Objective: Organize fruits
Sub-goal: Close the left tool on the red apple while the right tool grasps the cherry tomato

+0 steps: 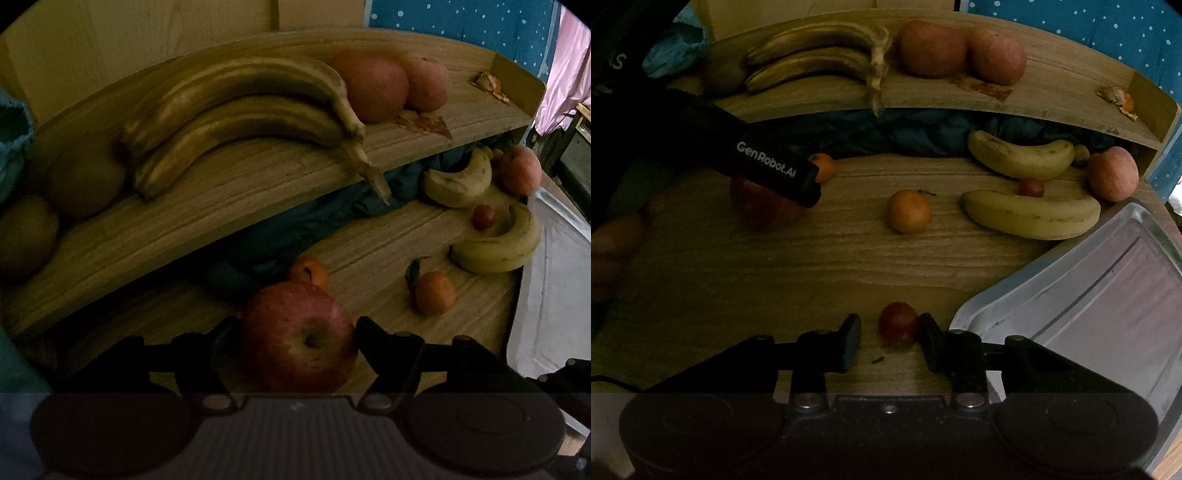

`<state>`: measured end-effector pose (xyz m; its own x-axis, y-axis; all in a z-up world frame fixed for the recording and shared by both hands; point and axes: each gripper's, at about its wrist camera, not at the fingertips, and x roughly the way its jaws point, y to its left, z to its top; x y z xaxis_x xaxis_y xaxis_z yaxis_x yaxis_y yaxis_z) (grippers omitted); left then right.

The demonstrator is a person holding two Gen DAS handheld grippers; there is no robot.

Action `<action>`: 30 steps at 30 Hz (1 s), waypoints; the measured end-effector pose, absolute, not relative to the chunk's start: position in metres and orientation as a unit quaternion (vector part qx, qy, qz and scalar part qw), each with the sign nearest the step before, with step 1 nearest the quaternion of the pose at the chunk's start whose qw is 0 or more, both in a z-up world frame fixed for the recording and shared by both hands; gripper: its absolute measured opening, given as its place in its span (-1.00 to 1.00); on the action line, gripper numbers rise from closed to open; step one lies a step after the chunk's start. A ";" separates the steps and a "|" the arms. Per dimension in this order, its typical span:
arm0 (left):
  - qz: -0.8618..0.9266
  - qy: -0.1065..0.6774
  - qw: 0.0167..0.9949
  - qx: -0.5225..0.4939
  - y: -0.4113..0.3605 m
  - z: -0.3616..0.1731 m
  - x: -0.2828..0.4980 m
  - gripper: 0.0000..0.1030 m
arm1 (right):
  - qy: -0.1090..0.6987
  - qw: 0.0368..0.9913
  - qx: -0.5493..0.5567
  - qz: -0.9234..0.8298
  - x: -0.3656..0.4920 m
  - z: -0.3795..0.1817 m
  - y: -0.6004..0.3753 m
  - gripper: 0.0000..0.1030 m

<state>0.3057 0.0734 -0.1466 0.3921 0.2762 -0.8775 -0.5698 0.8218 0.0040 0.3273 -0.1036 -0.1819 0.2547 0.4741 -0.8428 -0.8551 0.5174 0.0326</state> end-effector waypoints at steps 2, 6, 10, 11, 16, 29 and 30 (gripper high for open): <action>0.256 0.490 0.819 -0.154 0.072 -0.146 0.304 0.42 | 0.424 0.761 -0.225 0.436 0.327 -0.181 -0.103 -0.40; 0.251 0.497 0.816 -0.159 0.064 -0.145 0.299 0.42 | 0.417 0.763 -0.228 0.438 0.327 -0.181 -0.103 -0.51; 0.250 0.505 0.811 -0.160 0.055 -0.145 0.297 0.42 | 0.415 0.761 -0.228 0.444 0.328 -0.180 -0.104 -0.52; 0.250 0.507 0.809 -0.161 0.053 -0.145 0.297 0.42 | 0.416 0.760 -0.227 0.445 0.328 -0.180 -0.104 -0.53; 0.242 0.515 0.806 -0.164 0.041 -0.144 0.295 0.42 | 0.423 0.750 -0.224 0.456 0.323 -0.178 -0.109 -0.53; 0.211 0.516 0.804 -0.206 0.022 -0.143 0.280 0.41 | 0.414 0.755 -0.230 0.454 0.303 -0.162 -0.127 -0.53; 0.212 0.516 0.803 -0.209 0.021 -0.142 0.278 0.41 | 0.411 0.756 -0.230 0.455 0.303 -0.160 -0.129 -0.53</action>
<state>0.2785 0.0215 -0.1424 0.3784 0.1249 -0.9172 -0.5560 0.8229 -0.1173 0.3026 -0.1288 -0.1595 0.2487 0.4980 -0.8307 -0.8765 0.4806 0.0257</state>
